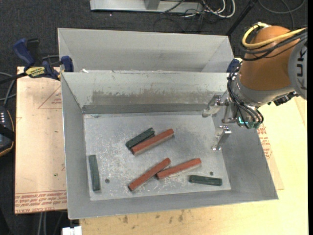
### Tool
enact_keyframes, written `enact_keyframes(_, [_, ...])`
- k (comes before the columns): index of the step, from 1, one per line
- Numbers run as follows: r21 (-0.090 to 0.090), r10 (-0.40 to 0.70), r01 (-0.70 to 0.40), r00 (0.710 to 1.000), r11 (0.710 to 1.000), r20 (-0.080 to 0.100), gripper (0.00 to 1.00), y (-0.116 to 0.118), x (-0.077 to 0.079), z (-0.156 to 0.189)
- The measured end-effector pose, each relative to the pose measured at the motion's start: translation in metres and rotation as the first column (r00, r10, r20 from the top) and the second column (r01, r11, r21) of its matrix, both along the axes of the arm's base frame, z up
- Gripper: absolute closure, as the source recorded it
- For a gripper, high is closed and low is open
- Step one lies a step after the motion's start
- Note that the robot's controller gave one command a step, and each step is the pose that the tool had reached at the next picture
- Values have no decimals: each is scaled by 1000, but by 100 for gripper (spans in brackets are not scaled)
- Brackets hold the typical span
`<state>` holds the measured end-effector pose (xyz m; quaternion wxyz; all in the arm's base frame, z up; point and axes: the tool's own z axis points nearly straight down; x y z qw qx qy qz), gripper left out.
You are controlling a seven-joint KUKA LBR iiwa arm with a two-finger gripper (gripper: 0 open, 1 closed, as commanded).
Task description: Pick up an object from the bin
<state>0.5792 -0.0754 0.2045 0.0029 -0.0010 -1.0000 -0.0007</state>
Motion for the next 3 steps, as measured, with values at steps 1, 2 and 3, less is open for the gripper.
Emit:
enact_keyframes(1, [-1,2,-2,1000,1000,7,0,0,2,4])
enact_keyframes(2, [-2,19,-19,1000,1000,14,0,13,-8,-47])
enact_keyframes(3, [-1,-16,16,1000,1000,24,100,46,-6,-124])
